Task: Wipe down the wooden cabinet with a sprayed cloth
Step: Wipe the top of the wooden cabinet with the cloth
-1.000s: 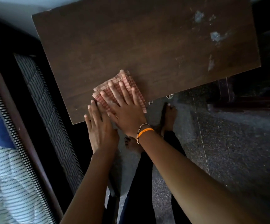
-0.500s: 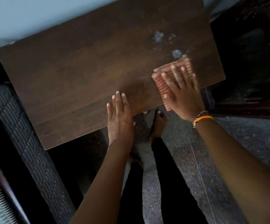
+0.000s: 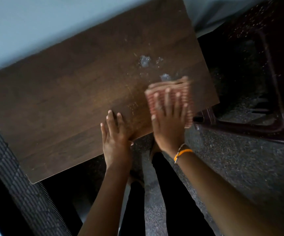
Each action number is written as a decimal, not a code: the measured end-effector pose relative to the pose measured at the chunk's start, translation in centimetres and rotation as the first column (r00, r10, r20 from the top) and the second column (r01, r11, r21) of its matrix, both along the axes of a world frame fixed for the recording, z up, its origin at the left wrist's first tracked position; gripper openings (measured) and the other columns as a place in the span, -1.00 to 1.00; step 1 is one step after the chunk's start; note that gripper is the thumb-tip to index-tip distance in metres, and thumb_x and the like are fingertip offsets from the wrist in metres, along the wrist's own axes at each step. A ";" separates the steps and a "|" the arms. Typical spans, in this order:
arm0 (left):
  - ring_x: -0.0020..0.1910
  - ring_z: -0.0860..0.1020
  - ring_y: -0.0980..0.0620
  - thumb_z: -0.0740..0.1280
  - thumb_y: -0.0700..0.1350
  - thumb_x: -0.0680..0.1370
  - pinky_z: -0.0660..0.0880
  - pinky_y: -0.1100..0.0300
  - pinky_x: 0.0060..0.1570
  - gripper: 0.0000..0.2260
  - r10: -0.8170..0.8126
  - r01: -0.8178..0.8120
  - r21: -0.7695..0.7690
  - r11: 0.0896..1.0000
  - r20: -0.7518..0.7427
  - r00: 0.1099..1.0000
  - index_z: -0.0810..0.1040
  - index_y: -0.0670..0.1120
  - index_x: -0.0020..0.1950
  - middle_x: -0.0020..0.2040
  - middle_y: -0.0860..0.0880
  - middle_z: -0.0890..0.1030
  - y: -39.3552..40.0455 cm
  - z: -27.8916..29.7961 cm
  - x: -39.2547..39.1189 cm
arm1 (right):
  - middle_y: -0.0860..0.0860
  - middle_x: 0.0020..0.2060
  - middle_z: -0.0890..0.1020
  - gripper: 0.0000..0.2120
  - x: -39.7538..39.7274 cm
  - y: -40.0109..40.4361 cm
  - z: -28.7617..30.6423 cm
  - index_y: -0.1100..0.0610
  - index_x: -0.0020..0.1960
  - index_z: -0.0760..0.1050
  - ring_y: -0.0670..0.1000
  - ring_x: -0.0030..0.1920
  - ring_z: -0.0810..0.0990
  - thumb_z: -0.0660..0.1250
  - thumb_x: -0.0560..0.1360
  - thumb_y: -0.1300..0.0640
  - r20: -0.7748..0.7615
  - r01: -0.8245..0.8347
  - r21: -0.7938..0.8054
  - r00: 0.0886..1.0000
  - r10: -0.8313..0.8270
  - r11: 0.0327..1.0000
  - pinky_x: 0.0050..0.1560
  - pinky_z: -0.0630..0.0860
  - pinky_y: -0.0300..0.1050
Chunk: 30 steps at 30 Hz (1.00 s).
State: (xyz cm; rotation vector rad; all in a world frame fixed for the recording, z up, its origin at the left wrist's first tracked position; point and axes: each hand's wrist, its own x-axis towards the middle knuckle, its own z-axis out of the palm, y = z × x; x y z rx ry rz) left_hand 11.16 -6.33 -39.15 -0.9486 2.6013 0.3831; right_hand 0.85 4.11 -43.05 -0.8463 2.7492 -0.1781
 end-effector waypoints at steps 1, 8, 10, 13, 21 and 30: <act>0.32 0.40 -0.33 0.64 -0.24 0.05 0.11 -0.14 0.34 -0.05 0.001 -0.001 0.002 1.000 -0.002 1.000 0.34 -0.32 0.38 0.40 -0.36 0.30 0.0 0.0 0.1 | 0.10 0.52 0.10 -0.44 0.9 -0.7 0.2 0.00 0.52 0.02 0.22 0.50 0.01 0.07 0.56 -0.01 0.008 -0.133 -0.013 0.991 0.134 0.991 0.43 -0.16 0.18; 0.42 0.28 -0.27 0.62 -0.04 0.16 0.03 -0.13 0.36 0.00 -0.008 0.012 -0.025 1.000 0.130 0.991 0.19 -0.28 0.45 0.45 -0.33 0.23 0.2 0.4 -0.8 | -0.02 0.51 0.16 -0.46 -4.2 -5.8 -0.2 -0.13 0.48 0.13 0.11 0.51 0.07 0.13 0.51 -0.09 -0.007 -0.600 -0.102 0.798 0.603 0.793 0.46 -0.12 0.20; 0.48 0.16 -0.24 0.59 0.07 0.16 -0.05 -0.08 0.39 0.12 -0.021 0.030 -0.050 0.998 0.180 0.983 0.00 -0.26 0.48 0.50 -0.29 0.12 0.2 0.8 -1.7 | -0.02 0.51 0.17 -0.44 -7.0 -5.9 -0.4 -0.14 0.47 0.14 0.11 0.51 0.09 0.14 0.49 -0.11 -0.034 -0.627 -0.089 0.778 0.627 0.774 0.44 -0.08 0.21; 0.51 0.04 -0.19 0.53 0.18 0.21 -0.19 -0.06 0.40 0.15 -0.057 0.076 -0.076 0.994 0.223 0.973 -0.10 -0.26 0.50 0.52 -0.28 0.00 0.1 0.5 -3.0 | -0.01 0.51 0.16 -0.41 -10.5 -5.0 -0.3 -0.14 0.47 0.14 0.13 0.50 0.09 0.15 0.46 -0.09 -0.040 -0.466 -0.058 0.885 0.464 0.883 0.44 -0.06 0.19; 0.41 0.33 -0.19 0.57 0.25 0.02 0.02 -0.09 0.39 0.21 -0.102 0.161 -0.162 0.974 0.322 0.941 0.08 -0.28 0.44 0.44 -0.33 0.26 0.0 0.6 -3.6 | 0.09 0.53 0.00 -0.39 -12.9 1.2 0.2 -0.07 0.53 -0.05 0.21 0.52 -0.03 0.00 0.51 -0.10 -0.034 0.046 0.124 0.999 -0.042 0.991 0.46 -0.03 0.28; 0.39 0.34 -0.24 0.63 0.13 -0.07 0.09 -0.14 0.38 0.19 -0.055 0.083 -0.080 0.993 0.305 0.951 0.25 -0.31 0.43 0.42 -0.36 0.27 0.1 0.4 -3.7 | 0.07 0.53 0.07 -0.45 -6.7 -4.3 0.1 -0.07 0.51 0.07 0.22 0.51 0.00 0.06 0.54 -0.07 0.017 -0.255 -0.009 0.967 0.256 0.967 0.42 -0.13 0.29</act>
